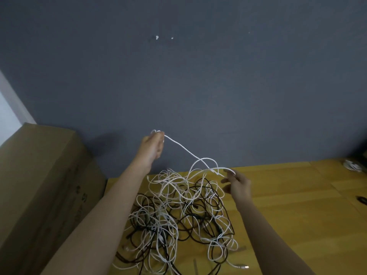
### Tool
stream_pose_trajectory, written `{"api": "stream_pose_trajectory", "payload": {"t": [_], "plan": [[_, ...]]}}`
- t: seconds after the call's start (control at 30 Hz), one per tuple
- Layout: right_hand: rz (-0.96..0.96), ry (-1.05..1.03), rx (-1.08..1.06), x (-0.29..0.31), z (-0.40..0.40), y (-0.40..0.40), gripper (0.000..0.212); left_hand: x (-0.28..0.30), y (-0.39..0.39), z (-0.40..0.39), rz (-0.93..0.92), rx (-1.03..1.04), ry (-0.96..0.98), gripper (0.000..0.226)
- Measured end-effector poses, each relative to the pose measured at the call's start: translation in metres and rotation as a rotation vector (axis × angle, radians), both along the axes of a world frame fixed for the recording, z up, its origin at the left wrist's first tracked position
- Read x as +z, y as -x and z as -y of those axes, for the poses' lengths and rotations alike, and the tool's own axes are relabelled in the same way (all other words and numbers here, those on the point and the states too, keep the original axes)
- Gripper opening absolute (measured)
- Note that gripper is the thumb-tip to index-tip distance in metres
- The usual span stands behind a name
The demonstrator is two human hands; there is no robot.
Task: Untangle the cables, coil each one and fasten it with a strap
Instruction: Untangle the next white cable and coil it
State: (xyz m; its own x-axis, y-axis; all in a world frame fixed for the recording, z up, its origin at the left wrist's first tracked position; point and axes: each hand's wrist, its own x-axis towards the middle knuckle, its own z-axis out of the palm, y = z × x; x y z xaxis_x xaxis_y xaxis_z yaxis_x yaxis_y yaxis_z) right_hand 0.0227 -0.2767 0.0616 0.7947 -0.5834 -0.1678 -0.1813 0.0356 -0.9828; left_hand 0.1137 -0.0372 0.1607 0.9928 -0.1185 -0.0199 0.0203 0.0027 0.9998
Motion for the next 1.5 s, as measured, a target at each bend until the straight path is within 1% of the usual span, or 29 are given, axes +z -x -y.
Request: {"api": "stream_pose_trajectory", "payload": {"t": [0.1,0.17,0.23,0.3,0.33,0.37,0.4,0.47,0.5,0.53,0.57,0.63,0.67,0.7,0.77,0.8,0.87,0.9,0.93,1.0,1.07,1.13,1.2,1.23,1.27,1.3,1.37,1.43,1.5], "plan": [[0.064,-0.249,-0.118,0.017,0.0,-0.008,0.012,-0.011,-0.005,0.002,-0.056,0.137,0.057,0.036],[0.113,-0.34,-0.194,0.03,0.001,-0.012,0.01,-0.018,-0.008,0.002,-0.04,0.182,-0.015,0.035],[0.214,-0.383,-0.198,0.041,0.0,-0.015,0.011,-0.024,-0.007,0.002,0.0,0.143,-0.149,0.036],[0.326,-0.369,-0.085,0.051,-0.003,-0.014,0.008,-0.027,-0.004,0.003,0.026,0.058,-0.228,0.038],[0.365,-0.306,0.005,0.055,-0.005,-0.011,0.005,-0.027,-0.003,0.005,0.038,0.028,-0.236,0.037],[0.382,-0.198,0.112,0.059,-0.008,-0.008,0.007,-0.025,-0.001,0.006,0.054,0.01,-0.243,0.036],[0.364,-0.066,0.243,0.063,-0.01,-0.004,0.013,-0.023,0.0,0.008,0.077,-0.002,-0.253,0.036],[0.25,0.169,0.51,0.068,-0.013,0.002,0.022,-0.016,0.003,0.01,0.137,-0.025,-0.28,0.034],[0.191,0.232,0.584,0.069,-0.015,0.003,0.024,-0.012,0.005,0.01,0.167,-0.042,-0.297,0.032],[0.145,0.25,0.576,0.068,-0.016,0.003,0.025,-0.008,0.007,0.011,0.192,-0.062,-0.317,0.032],[0.122,0.243,0.508,0.067,-0.018,0.002,0.023,-0.005,0.008,0.01,0.214,-0.085,-0.334,0.032],[0.139,0.235,0.324,0.059,-0.021,-0.002,0.023,-0.002,0.012,0.009,0.247,-0.121,-0.341,0.032],[0.14,0.282,0.267,0.055,-0.023,-0.004,0.026,-0.001,0.013,0.009,0.259,-0.13,-0.339,0.031],[0.111,0.413,0.237,0.051,-0.025,-0.005,0.03,-0.001,0.014,0.009,0.267,-0.133,-0.338,0.03],[0.044,0.747,0.237,0.045,-0.031,-0.007,0.033,-0.002,0.016,0.009,0.281,-0.14,-0.34,0.029],[0.047,0.842,0.234,0.045,-0.036,-0.007,0.035,-0.003,0.016,0.009,0.288,-0.145,-0.341,0.029],[0.138,0.991,0.19,0.049,-0.045,-0.01,0.037,-0.002,0.018,0.01,0.303,-0.159,-0.33,0.029],[0.191,1.056,0.173,0.049,-0.049,-0.012,0.039,-0.001,0.018,0.011,0.307,-0.167,-0.323,0.029],[0.214,1.074,0.186,0.048,-0.051,-0.016,0.041,0.0,0.019,0.012,0.306,-0.174,-0.316,0.029],[0.17,0.961,0.305,0.045,-0.057,-0.023,0.046,0.003,0.022,0.015,0.295,-0.177,-0.289,0.03],[0.109,0.83,0.398,0.039,-0.061,-0.028,0.045,0.005,0.024,0.017,0.285,-0.179,-0.263,0.031],[0.077,0.808,0.413,0.033,-0.063,-0.03,0.039,0.005,0.026,0.019,0.276,-0.177,-0.249,0.031],[0.077,0.802,0.413,0.028,-0.061,-0.031,0.028,0.003,0.026,0.016,0.257,-0.167,-0.241,0.031],[0.097,0.764,0.393,0.027,-0.058,-0.031,0.021,0.001,0.026,0.013,0.24,-0.151,-0.233,0.031],[0.14,0.685,0.358,0.027,-0.054,-0.03,0.015,-0.001,0.024,0.009,0.219,-0.126,-0.219,0.03],[0.194,0.584,0.312,0.028,-0.05,-0.027,0.013,-0.004,0.023,0.005,0.192,-0.1,-0.204,0.03],[0.275,0.398,0.197,0.029,-0.037,-0.019,0.02,-0.01,0.019,-0.003,0.128,-0.033,-0.166,0.029],[0.273,0.281,0.081,0.025,-0.017,-0.008,0.019,-0.016,0.013,-0.013,0.04,0.125,-0.048,0.028],[0.225,0.252,-0.016,0.011,0.006,0.003,0.017,-0.021,0.004,-0.025,-0.016,0.248,0.053,0.03]]}}
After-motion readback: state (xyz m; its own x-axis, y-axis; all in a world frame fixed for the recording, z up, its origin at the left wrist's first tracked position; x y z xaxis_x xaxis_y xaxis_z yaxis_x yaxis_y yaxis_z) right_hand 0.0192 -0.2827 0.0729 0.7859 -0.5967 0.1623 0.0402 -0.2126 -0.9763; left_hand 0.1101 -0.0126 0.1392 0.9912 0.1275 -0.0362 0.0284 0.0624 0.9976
